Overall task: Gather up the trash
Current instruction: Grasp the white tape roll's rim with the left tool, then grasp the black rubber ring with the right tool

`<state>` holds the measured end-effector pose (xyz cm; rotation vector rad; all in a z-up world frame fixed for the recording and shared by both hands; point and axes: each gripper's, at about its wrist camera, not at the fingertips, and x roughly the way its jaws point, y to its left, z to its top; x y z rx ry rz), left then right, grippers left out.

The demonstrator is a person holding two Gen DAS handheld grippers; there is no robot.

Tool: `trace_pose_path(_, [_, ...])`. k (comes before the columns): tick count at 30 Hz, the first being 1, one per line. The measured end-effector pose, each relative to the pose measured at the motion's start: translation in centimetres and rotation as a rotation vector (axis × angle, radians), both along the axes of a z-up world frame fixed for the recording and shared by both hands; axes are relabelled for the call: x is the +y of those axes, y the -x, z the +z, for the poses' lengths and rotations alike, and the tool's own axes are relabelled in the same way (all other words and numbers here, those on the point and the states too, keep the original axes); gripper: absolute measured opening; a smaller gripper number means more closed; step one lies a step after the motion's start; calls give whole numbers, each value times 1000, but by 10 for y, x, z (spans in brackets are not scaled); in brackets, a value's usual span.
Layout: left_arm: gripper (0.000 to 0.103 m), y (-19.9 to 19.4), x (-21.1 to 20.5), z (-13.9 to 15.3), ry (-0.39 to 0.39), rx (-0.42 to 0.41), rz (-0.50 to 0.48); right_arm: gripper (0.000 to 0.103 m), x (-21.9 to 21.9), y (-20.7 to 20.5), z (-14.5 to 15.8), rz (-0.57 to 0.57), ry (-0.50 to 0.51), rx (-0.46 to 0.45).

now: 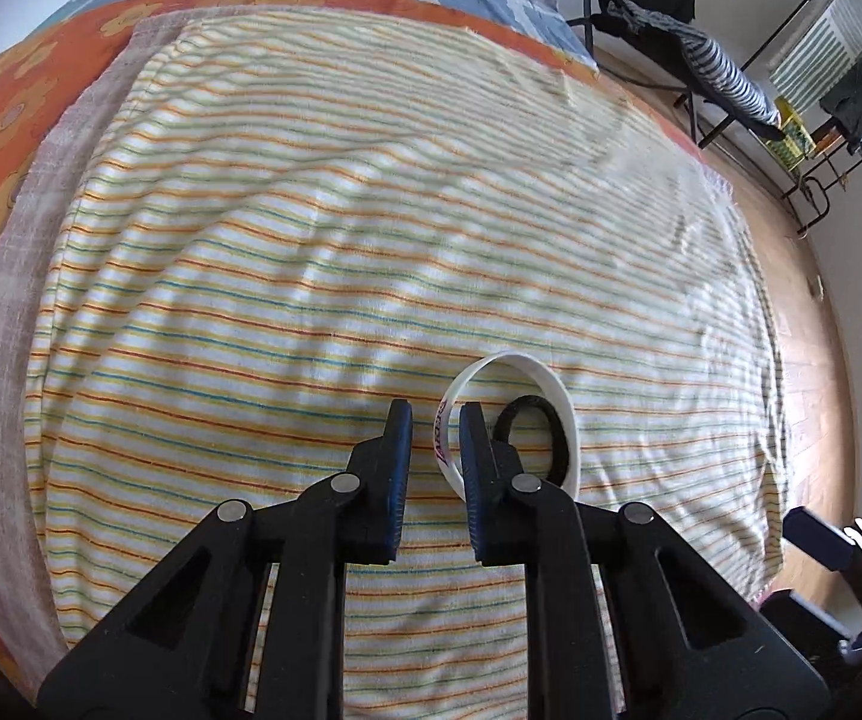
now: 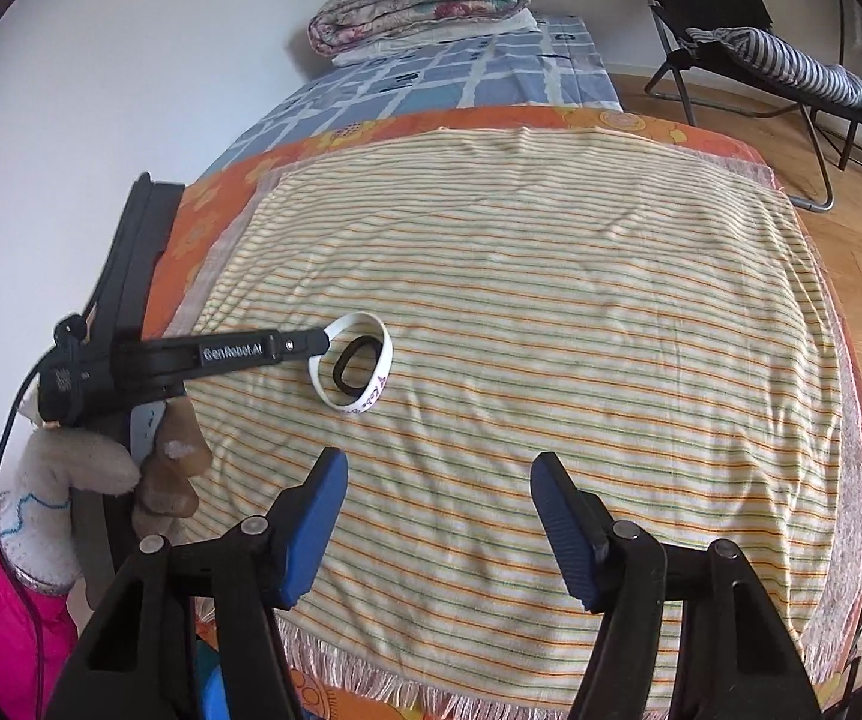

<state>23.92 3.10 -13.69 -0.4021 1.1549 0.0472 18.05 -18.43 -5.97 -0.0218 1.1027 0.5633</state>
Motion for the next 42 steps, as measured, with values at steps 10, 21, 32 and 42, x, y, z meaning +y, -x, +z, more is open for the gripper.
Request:
trace_pose_path(10, [2,-2,2,0,14,-47,11,67,1,-4,-7,-9,17,14])
trace_pose_path(21, [2,8,12,21,25,-99,6,66,2,-10,-11,-15,5,21])
trace_pose_path(32, [2,27,35,8,-32,-37,18,47,33,-51,-39,-39,-104,149])
trace_pose_path(42, [2,33,36,3,-45,-19,7,37,73,-70,-61,-13,-10,137])
